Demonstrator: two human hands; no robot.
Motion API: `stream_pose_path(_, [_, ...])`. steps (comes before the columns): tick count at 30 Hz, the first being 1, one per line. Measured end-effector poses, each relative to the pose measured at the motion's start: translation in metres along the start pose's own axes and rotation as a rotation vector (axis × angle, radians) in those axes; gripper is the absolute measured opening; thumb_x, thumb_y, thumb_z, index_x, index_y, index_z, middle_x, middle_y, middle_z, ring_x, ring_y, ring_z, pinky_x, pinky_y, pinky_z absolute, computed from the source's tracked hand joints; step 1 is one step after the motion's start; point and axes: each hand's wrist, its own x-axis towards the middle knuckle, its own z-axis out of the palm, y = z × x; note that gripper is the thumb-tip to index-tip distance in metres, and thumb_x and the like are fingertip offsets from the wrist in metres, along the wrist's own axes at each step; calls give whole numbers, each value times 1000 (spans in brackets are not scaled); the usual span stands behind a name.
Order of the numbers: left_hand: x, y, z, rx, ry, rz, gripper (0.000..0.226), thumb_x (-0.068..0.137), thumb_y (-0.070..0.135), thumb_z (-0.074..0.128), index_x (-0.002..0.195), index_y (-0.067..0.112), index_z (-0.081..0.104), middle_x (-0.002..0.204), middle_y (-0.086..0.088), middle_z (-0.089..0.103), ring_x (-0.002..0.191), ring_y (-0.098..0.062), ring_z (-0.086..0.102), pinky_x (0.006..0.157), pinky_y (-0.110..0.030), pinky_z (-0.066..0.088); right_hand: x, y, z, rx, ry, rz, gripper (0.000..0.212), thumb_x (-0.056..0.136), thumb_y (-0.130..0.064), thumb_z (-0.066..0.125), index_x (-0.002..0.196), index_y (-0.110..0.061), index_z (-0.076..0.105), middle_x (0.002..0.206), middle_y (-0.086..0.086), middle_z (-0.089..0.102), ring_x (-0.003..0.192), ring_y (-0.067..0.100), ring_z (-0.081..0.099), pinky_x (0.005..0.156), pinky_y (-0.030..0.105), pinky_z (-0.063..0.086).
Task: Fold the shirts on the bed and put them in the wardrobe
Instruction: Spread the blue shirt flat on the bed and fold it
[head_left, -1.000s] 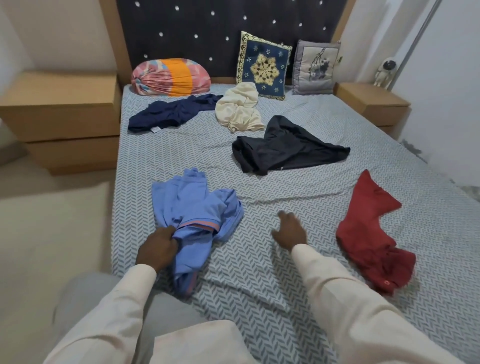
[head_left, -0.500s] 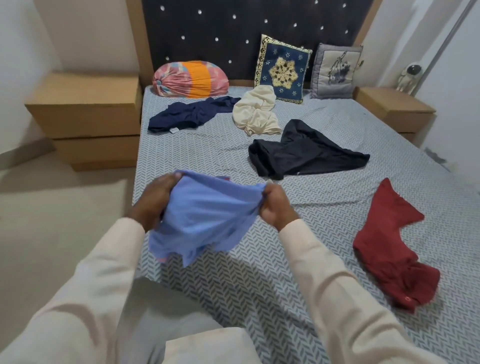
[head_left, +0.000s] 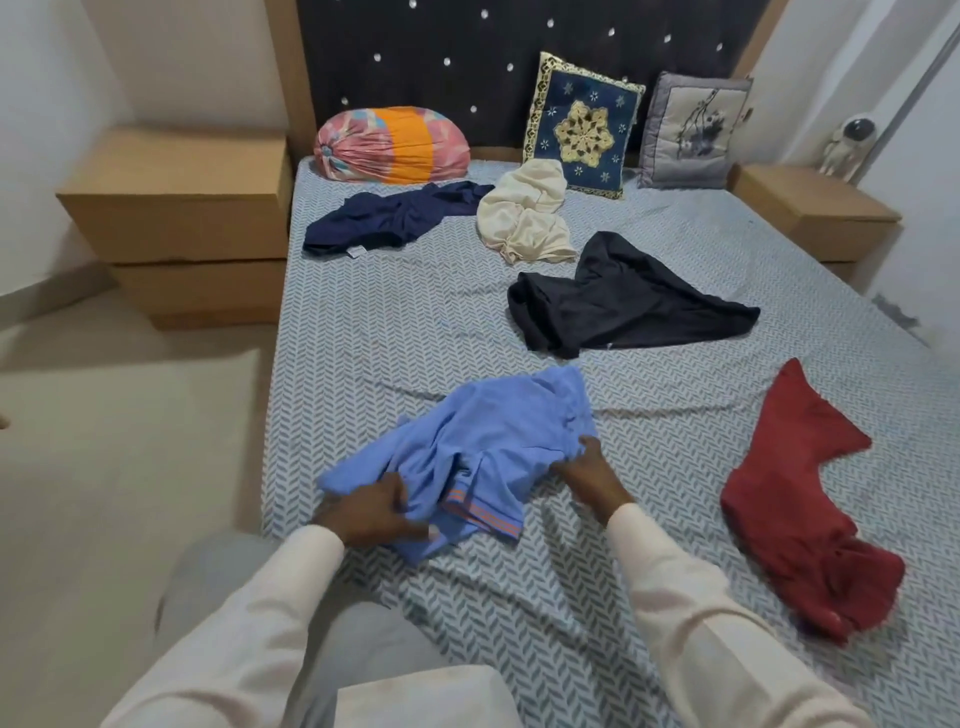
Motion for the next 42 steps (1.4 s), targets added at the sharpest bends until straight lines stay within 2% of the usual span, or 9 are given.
stream_pose_path(4, [3,-11,27,278,160,-59,100,80,47,68,154,15,10,146,-14,35,123,-34,52,91,-40,48,9,6,27,-24,142,71,78,56,-37,87,120,-12,49,107,11,59,83,25,64,52,28,50])
stream_pose_path(9, [15,-25,1,-75,422,-4,43,82,38,39,99,8,65,105,-21,60,95,-37,62,83,-48,50,-15,-48,30,151,-130,125,4,85,-11,58,87,-8,57,75,14,57,57,23,55,50,30,49])
stream_pose_path(13, [13,-15,-72,-624,614,57,23,91,34,51,89,14,62,93,-11,66,91,-28,62,85,-45,50,-23,-108,0,578,-315,-2,18,88,-3,46,93,-7,63,84,13,66,76,25,63,66,34,57])
stream_pose_path(17, [0,-16,-111,-271,955,187,10,82,23,58,90,17,62,85,-7,63,79,-25,57,75,-37,46,-14,-133,-46,528,-142,-295,30,93,-2,44,79,-1,71,80,19,67,80,27,64,68,32,55])
stream_pose_path(22, [-5,-39,-57,-172,715,108,18,92,23,53,106,16,62,98,-10,67,95,-30,63,79,-39,47,-1,-109,-39,378,352,-169,42,82,-12,62,118,-16,43,93,10,53,76,19,53,70,31,46])
stream_pose_path(29, [-19,-38,-2,-151,652,49,19,98,32,48,107,17,55,98,-10,53,80,-36,59,65,-40,45,-43,-60,90,-492,-300,-518,49,78,-29,76,121,-16,56,102,7,65,96,25,63,81,36,51])
stream_pose_path(32, [-29,-41,1,-55,570,55,29,86,32,54,113,23,55,97,-3,64,81,-31,64,59,-30,36,-41,-51,120,-757,-195,-606,59,78,-48,59,132,-26,54,120,11,57,111,33,51,84,44,48])
stream_pose_path(36, [-28,-49,3,-32,500,107,43,81,16,64,122,20,56,106,-6,64,98,-30,62,78,-34,46,-36,-60,124,-955,-51,-630,34,89,-21,55,123,-23,59,116,9,60,109,34,52,75,40,46])
stream_pose_path(42, [-24,-54,-1,-15,756,77,34,66,13,47,96,10,64,86,-13,55,77,-36,56,67,-43,49,-17,-90,82,-738,49,-529,9,92,-12,48,98,-16,54,87,15,64,84,34,62,71,38,41])
